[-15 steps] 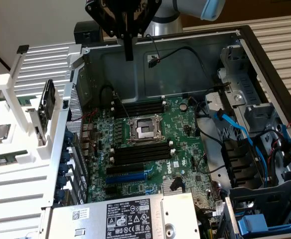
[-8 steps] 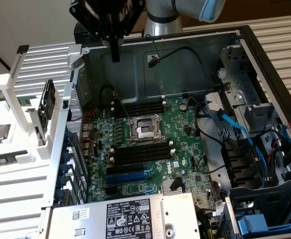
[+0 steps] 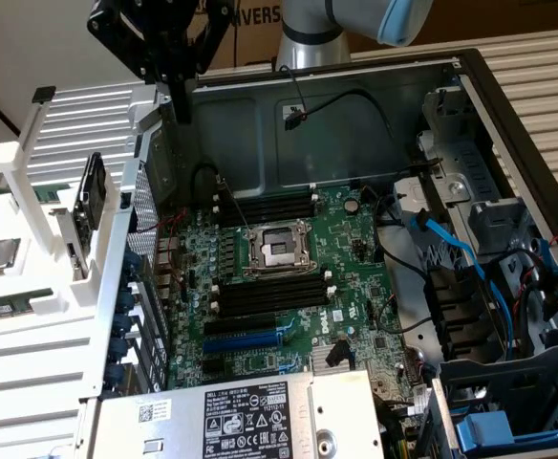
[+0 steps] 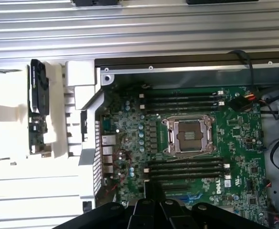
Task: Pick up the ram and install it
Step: 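Reach for the ram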
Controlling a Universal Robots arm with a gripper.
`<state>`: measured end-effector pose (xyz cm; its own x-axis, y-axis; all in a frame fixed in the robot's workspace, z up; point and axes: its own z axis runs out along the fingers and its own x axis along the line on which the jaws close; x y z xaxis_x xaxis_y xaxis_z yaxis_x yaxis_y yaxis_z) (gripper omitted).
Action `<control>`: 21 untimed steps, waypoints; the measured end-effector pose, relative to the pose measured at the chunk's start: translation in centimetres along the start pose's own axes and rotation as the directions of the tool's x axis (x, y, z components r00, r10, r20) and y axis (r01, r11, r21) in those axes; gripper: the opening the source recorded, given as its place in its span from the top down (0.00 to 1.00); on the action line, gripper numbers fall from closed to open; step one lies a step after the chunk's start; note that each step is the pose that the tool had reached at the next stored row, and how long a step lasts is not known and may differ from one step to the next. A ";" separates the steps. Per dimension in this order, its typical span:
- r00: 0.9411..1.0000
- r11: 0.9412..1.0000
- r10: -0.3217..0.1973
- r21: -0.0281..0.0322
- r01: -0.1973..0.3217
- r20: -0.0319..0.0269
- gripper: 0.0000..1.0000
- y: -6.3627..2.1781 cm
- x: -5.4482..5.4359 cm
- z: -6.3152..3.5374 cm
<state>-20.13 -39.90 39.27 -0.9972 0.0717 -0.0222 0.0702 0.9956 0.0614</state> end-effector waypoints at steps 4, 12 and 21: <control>1.000 1.000 0.000 0.002 0.000 0.000 0.89 -0.11 1.7 -0.04; 1.000 1.000 0.000 0.002 0.000 0.000 0.89 -0.37 5.4 -0.13; 1.000 1.000 0.000 0.002 0.000 0.000 0.89 -0.66 9.5 -0.22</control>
<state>-29.62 -39.89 39.24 -0.9972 0.0717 -0.0225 0.0703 0.9958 0.0594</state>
